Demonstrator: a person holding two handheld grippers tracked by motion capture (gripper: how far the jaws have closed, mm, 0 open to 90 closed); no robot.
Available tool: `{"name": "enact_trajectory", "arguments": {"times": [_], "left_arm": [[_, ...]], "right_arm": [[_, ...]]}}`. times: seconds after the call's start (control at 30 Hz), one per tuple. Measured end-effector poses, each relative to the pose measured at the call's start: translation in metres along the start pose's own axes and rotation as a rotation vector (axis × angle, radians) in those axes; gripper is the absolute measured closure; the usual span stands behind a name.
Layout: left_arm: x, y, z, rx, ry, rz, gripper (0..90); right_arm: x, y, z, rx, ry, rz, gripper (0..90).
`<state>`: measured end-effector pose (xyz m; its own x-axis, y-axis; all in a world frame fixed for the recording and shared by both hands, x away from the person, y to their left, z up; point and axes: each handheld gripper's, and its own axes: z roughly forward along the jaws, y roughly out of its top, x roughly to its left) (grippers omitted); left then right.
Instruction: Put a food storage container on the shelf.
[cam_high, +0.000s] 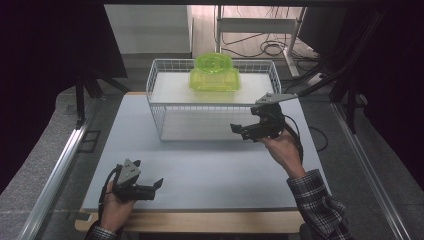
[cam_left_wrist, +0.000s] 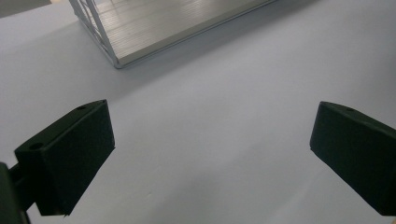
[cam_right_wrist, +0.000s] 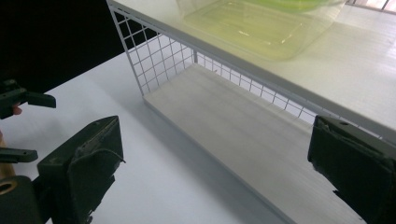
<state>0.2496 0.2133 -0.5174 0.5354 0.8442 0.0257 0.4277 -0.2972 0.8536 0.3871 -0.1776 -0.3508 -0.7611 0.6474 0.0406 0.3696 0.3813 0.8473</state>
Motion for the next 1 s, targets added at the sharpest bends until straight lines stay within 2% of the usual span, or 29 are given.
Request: {"name": "enact_trajectory", "arguments": {"times": [0.47,1.0], "left_arm": [[-0.001,0.000,0.000,-0.007,-0.010,0.008,0.0],[-0.003,0.001,0.000,-0.008,-0.020,0.012,0.0]], "right_arm": [[0.005,-0.034,-0.004,0.011,-0.022,-0.023,0.8],[0.000,-0.072,-0.012,0.015,-0.042,0.010,0.6]]}}
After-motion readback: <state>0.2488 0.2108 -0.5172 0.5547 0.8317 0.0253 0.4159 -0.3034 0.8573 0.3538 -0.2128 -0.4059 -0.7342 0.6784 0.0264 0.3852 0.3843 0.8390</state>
